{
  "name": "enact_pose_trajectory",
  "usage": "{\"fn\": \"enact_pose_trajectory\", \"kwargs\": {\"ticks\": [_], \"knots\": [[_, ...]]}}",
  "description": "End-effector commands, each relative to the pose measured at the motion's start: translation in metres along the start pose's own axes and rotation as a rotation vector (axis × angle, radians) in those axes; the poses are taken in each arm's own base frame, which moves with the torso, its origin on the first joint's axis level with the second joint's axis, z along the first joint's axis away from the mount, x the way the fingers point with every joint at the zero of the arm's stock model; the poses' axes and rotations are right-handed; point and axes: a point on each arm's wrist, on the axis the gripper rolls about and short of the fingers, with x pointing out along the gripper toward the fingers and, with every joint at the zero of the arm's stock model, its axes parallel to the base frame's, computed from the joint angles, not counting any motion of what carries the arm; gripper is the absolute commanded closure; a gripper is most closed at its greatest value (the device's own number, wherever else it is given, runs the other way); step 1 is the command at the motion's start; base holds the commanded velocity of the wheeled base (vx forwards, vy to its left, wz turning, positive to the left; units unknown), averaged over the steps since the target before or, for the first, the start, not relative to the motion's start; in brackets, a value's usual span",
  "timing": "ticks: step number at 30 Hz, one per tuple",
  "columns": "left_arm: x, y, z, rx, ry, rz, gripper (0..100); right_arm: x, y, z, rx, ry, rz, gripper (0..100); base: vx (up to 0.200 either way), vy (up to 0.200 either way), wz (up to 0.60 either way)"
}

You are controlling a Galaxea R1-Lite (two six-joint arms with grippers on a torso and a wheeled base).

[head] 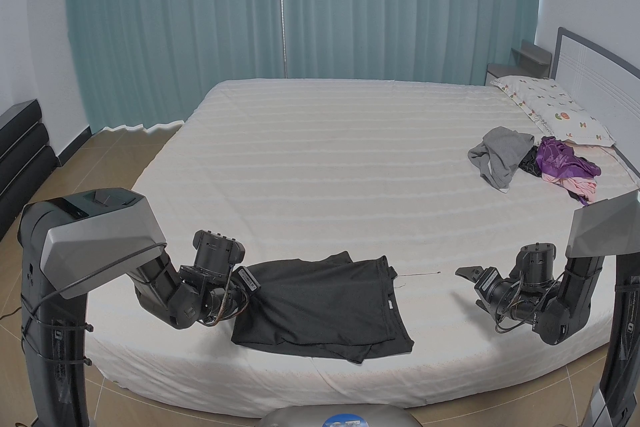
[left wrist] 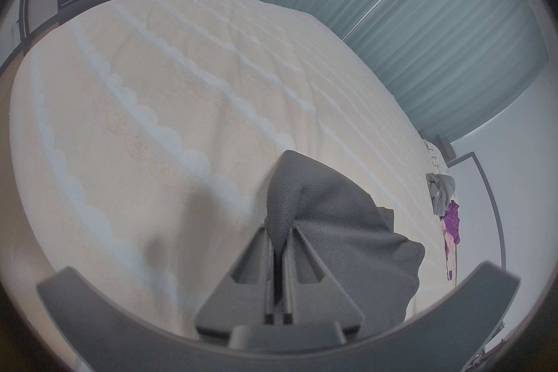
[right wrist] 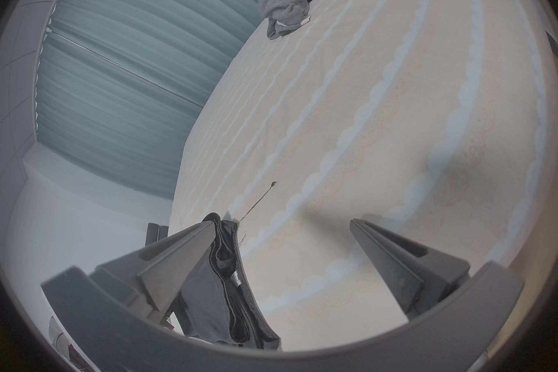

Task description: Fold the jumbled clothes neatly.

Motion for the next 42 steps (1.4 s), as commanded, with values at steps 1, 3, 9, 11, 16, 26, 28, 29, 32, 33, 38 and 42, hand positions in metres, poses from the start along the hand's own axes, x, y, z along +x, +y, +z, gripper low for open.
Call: {"fn": "enact_pose_trajectory", "kwargs": {"ticks": [1,3,9,11,16,26,28,29,32,33,38,42], "knots": [[0.001,0.001,-0.001,0.001,-0.010,0.015,100,0.000,0.000,0.000,0.000,0.001,0.000,0,0.000,0.000,0.00],[0.001,0.000,-0.002,0.003,-0.017,0.017,100,0.000,0.000,0.000,0.000,0.001,0.000,0,0.000,0.000,0.00],[-0.003,0.002,-0.002,0.001,-0.014,0.021,0,0.001,0.000,0.000,0.000,0.002,-0.001,0,0.000,0.000,0.00],[-0.003,0.002,-0.002,0.001,-0.014,0.021,0,0.001,0.000,0.000,0.000,0.002,-0.001,0,0.000,0.000,0.00],[-0.003,0.001,-0.002,0.000,-0.015,0.020,0,0.000,-0.001,-0.001,-0.003,0.003,-0.002,0,0.000,0.000,0.00],[-0.004,0.001,0.000,-0.009,-0.015,0.009,0,0.000,0.000,-0.002,-0.006,0.008,-0.001,0,0.000,0.000,0.00],[-0.004,0.001,0.002,-0.014,-0.014,0.007,0,0.000,0.001,-0.003,-0.007,0.011,0.000,0,0.000,0.000,0.00],[-0.004,0.002,0.003,-0.016,-0.016,0.007,0,0.000,0.000,-0.003,-0.007,0.010,-0.002,0,0.000,0.000,0.00],[-0.004,0.002,0.004,-0.025,-0.015,0.003,0,0.000,0.000,-0.003,-0.008,0.012,-0.004,0,0.000,0.000,0.00],[-0.003,0.003,0.005,-0.041,-0.018,0.003,0,0.000,0.000,-0.004,-0.009,0.016,-0.005,0,0.000,0.000,0.00],[-0.008,0.003,0.013,-0.078,-0.041,-0.013,0,0.002,-0.002,-0.009,-0.037,0.032,-0.012,0,0.000,0.000,0.00],[-0.042,-0.001,0.031,-0.109,-0.122,-0.079,0,-0.004,0.000,-0.009,-0.045,0.030,-0.007,0,0.000,0.000,0.00]]}}
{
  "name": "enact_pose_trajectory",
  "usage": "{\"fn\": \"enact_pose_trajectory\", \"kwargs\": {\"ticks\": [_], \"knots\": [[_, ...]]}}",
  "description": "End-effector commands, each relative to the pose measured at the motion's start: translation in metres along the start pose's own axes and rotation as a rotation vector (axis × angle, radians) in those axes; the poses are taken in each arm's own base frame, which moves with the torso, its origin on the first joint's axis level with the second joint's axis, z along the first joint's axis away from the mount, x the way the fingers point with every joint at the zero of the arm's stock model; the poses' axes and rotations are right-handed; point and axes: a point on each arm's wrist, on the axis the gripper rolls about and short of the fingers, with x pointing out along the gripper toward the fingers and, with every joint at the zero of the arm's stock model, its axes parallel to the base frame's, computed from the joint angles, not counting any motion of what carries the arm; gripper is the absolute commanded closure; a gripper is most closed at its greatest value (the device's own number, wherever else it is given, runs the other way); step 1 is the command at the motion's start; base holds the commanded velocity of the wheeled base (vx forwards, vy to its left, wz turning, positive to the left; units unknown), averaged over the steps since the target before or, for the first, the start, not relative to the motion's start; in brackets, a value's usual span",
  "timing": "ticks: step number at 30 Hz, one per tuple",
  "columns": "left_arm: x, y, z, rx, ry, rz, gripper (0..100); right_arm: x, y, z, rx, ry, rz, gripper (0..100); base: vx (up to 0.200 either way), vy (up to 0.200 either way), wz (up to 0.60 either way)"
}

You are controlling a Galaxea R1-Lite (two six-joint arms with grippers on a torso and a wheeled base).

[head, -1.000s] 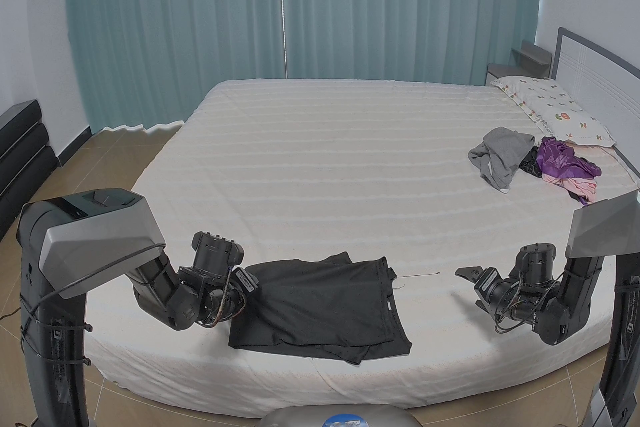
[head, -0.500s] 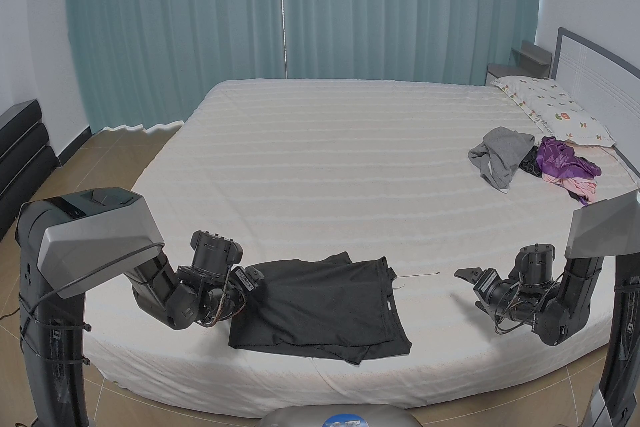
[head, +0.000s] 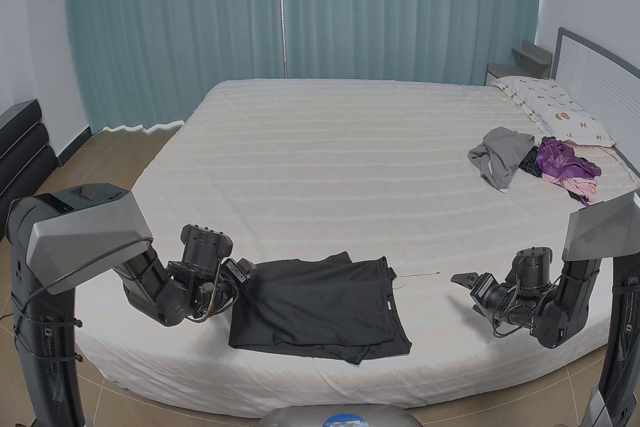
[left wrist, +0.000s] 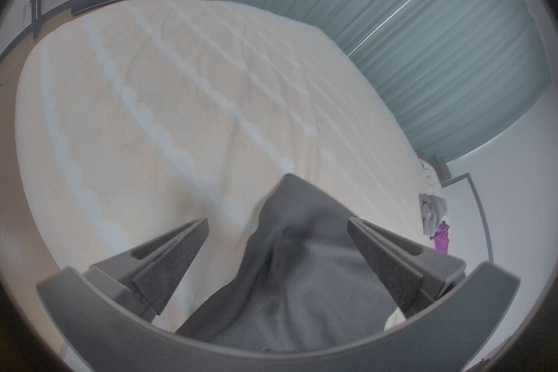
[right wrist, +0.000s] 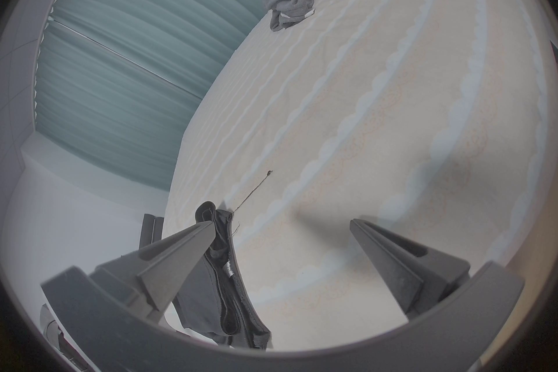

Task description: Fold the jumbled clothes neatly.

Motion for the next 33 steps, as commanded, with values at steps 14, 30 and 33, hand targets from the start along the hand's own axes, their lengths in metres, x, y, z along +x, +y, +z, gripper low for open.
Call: {"fn": "enact_pose_trajectory", "kwargs": {"ticks": [14,30,33], "knots": [[-0.140,0.004,0.046,-0.028,-0.351,-0.245,0,-0.099,0.068,0.028,-0.168,-0.201,0.253,0,0.000,0.000,0.00],[-0.284,0.024,0.051,0.202,-0.682,-0.370,0,-0.255,0.061,0.026,-0.443,-0.409,0.148,0,0.000,0.000,0.00],[-0.314,0.038,0.044,0.280,-0.756,-0.337,0,-0.285,0.040,0.006,-0.502,-0.438,0.114,0,0.000,0.000,0.00]]}}
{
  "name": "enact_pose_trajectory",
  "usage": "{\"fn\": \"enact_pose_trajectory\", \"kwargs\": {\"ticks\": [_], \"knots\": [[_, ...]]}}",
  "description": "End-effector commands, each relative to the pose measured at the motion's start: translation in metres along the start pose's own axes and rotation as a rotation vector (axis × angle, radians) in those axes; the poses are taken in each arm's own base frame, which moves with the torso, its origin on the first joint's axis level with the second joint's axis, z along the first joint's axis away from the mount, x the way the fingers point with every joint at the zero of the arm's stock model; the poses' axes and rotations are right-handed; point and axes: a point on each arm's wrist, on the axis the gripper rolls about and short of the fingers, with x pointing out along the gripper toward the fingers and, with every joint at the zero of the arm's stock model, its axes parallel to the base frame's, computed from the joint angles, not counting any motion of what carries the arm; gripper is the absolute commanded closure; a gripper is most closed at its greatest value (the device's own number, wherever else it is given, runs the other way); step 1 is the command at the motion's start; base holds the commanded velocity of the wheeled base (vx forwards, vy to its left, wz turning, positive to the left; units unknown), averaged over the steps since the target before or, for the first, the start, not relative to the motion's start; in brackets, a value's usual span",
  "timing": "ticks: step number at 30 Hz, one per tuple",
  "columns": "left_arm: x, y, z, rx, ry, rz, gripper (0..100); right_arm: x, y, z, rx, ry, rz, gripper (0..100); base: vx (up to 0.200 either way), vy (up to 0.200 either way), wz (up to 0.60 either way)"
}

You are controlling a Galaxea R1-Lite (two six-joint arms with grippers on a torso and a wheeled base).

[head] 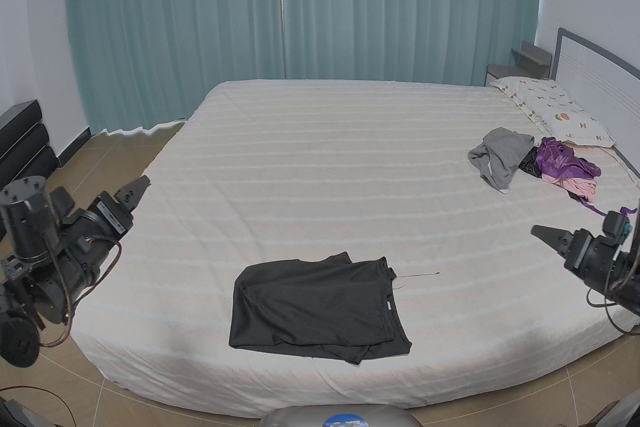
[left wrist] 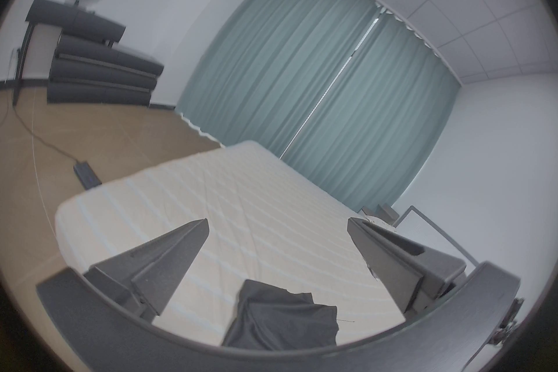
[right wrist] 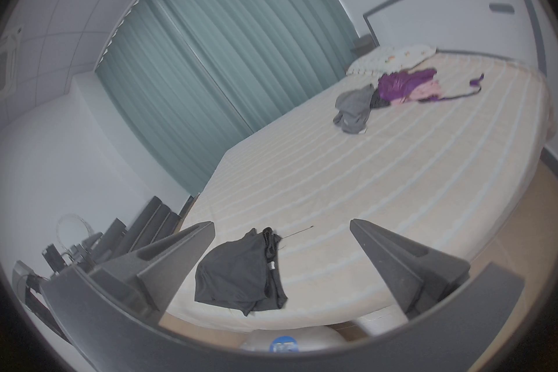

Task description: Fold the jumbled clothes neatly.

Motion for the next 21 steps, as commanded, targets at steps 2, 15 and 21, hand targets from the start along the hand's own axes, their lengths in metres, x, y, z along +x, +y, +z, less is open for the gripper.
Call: {"fn": "enact_pose_trajectory", "kwargs": {"ticks": [2,15,21], "knots": [[-0.094,0.007,0.037,0.160,-0.226,-0.038,0,-0.103,-0.012,-0.019,-0.159,-0.173,-0.033,0,0.000,0.000,0.00],[-0.184,0.041,0.034,0.364,-0.325,-0.030,0,-0.177,-0.028,-0.079,-0.457,-0.317,-0.020,0,0.000,0.000,0.00],[-0.209,0.054,0.029,0.446,-0.393,0.000,0,-0.190,-0.031,-0.089,-0.541,-0.400,-0.026,0,0.000,0.000,0.00]]}}
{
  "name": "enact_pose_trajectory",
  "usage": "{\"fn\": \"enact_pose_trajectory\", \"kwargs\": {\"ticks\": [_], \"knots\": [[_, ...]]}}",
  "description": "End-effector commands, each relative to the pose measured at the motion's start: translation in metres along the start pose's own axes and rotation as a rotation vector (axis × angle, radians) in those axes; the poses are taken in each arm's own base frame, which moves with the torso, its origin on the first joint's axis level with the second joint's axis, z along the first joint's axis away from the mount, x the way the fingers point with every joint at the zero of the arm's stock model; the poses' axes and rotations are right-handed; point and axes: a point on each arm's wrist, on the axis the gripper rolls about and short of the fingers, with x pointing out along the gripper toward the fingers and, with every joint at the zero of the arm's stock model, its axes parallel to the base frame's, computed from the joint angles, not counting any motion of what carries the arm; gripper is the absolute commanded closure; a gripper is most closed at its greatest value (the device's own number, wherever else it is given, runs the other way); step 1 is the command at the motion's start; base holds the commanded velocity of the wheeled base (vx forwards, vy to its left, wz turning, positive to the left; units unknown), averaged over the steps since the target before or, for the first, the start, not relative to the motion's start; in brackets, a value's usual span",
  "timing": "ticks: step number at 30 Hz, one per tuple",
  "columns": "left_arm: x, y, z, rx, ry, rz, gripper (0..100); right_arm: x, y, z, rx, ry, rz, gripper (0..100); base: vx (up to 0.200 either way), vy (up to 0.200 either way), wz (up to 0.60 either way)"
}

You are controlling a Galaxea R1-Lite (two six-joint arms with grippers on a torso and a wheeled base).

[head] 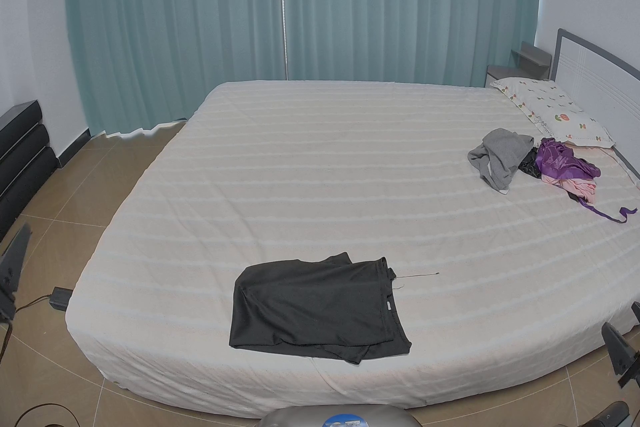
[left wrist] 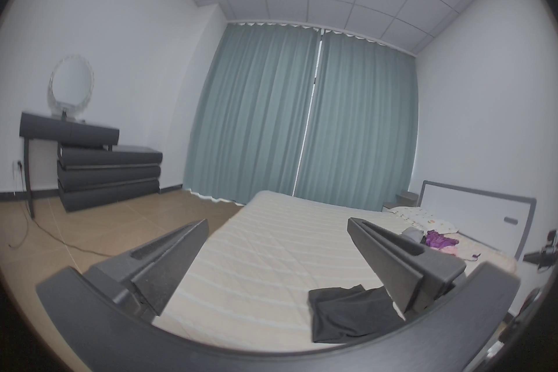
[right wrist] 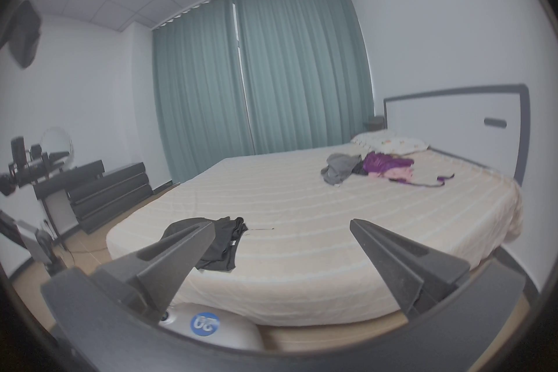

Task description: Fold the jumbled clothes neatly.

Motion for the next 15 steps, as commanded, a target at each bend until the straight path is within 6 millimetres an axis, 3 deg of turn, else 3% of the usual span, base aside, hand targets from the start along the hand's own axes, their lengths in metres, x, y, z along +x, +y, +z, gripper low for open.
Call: {"fn": "enact_pose_trajectory", "kwargs": {"ticks": [1,10,15], "knots": [[-0.046,0.018,-0.001,0.052,-0.150,0.036,0,-0.031,0.002,-0.014,-0.109,-0.181,-0.022,0,0.000,0.000,0.00],[-0.078,0.029,-0.014,0.140,-0.229,0.064,0,-0.037,0.000,-0.019,-0.192,-0.254,-0.079,0,0.000,0.000,0.00],[-0.081,0.031,-0.019,0.147,-0.236,0.075,0,-0.032,-0.003,-0.026,-0.191,-0.225,-0.145,0,0.000,0.000,0.00]]}}
